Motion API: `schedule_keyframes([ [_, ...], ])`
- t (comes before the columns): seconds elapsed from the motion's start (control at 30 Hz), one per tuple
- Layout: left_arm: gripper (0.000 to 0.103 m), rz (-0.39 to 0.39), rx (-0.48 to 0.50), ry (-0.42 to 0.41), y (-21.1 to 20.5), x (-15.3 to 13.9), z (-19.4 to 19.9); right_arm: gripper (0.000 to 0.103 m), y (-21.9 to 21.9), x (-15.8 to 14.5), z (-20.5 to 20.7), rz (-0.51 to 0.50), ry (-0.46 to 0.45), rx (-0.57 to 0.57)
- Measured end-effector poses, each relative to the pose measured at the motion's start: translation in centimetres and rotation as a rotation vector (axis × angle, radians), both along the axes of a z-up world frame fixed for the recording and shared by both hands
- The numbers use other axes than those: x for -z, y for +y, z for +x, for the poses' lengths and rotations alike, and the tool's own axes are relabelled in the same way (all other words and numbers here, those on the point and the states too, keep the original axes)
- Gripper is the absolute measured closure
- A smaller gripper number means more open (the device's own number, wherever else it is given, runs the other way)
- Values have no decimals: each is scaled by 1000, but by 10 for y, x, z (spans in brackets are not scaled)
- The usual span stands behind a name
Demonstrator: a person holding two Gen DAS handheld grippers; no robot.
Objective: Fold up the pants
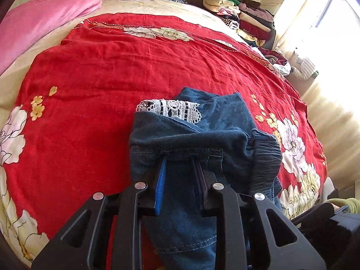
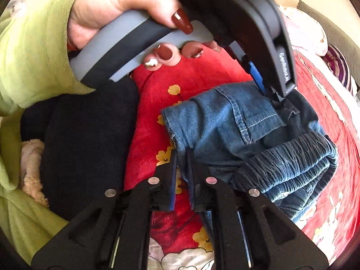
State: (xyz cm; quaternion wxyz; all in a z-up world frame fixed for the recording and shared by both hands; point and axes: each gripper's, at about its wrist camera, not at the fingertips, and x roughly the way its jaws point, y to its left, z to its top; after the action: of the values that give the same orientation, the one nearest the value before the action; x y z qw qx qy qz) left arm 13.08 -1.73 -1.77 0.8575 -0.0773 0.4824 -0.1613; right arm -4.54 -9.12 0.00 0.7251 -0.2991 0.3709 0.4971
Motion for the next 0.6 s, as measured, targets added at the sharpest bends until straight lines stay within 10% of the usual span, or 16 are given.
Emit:
schedule_keyframes([
  [0.6,61,17,3,-19,-5,-7,-9,69,-23,-56,-7,122,24,66],
])
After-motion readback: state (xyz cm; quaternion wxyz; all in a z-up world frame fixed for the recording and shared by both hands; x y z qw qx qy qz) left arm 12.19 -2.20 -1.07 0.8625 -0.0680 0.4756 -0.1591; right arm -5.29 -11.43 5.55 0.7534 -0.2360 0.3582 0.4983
